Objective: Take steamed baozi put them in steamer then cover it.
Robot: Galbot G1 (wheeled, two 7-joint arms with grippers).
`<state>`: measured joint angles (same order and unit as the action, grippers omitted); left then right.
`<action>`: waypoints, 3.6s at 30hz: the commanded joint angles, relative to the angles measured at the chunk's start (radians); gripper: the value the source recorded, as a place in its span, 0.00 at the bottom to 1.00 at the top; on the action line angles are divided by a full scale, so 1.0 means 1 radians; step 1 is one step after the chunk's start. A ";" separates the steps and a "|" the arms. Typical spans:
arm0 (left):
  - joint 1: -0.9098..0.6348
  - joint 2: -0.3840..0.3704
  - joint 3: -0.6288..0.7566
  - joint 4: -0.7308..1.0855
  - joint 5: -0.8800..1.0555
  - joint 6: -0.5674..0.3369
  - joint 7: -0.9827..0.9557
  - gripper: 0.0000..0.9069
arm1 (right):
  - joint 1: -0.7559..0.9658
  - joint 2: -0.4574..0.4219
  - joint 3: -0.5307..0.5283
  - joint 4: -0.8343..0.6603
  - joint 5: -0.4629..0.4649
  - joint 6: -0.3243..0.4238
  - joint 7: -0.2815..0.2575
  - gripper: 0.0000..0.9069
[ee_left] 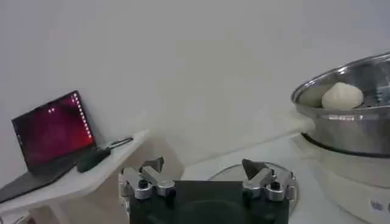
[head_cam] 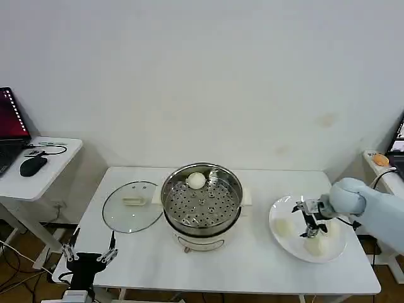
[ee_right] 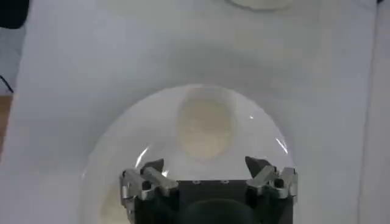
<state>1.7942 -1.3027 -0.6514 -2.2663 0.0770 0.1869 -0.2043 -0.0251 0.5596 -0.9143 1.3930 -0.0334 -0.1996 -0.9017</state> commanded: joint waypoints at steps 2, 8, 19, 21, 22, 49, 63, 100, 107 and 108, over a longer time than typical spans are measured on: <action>0.000 -0.002 -0.001 -0.001 -0.001 0.000 -0.001 1.00 | -0.009 0.090 0.000 -0.077 -0.006 -0.003 0.000 1.00; -0.001 -0.001 -0.002 0.001 -0.001 0.000 -0.002 1.00 | -0.017 0.114 0.005 -0.097 -0.016 -0.019 0.004 0.84; -0.006 -0.007 -0.001 0.006 -0.002 -0.001 -0.003 1.00 | -0.007 0.122 -0.013 -0.095 -0.006 -0.052 -0.012 0.58; -0.007 -0.008 -0.001 0.005 -0.002 0.000 -0.003 1.00 | 0.001 0.119 -0.019 -0.091 -0.003 -0.057 -0.019 0.58; -0.007 -0.008 -0.001 0.005 -0.002 0.000 -0.003 1.00 | 0.004 0.118 -0.021 -0.089 0.000 -0.058 -0.021 0.58; -0.041 0.024 0.021 0.008 -0.012 0.020 0.006 1.00 | 0.801 0.096 -0.443 0.105 0.378 -0.107 -0.047 0.63; -0.092 0.012 0.001 0.043 -0.037 0.032 0.009 1.00 | 0.776 0.602 -0.453 -0.038 0.582 -0.202 0.003 0.63; -0.057 0.011 -0.046 -0.008 -0.057 0.025 0.004 1.00 | 0.543 0.935 -0.484 -0.315 0.587 -0.313 0.041 0.63; -0.060 0.013 -0.044 -0.010 -0.057 0.026 0.003 1.00 | 0.537 0.939 -0.481 -0.331 0.576 -0.310 0.038 0.63; -0.060 0.013 -0.044 -0.010 -0.057 0.026 0.003 1.00 | 0.534 0.941 -0.481 -0.336 0.568 -0.310 0.036 0.63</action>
<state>1.7340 -1.2896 -0.6950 -2.2773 0.0206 0.2125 -0.2010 0.5123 1.4905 -1.3956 1.0723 0.5440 -0.5052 -0.8662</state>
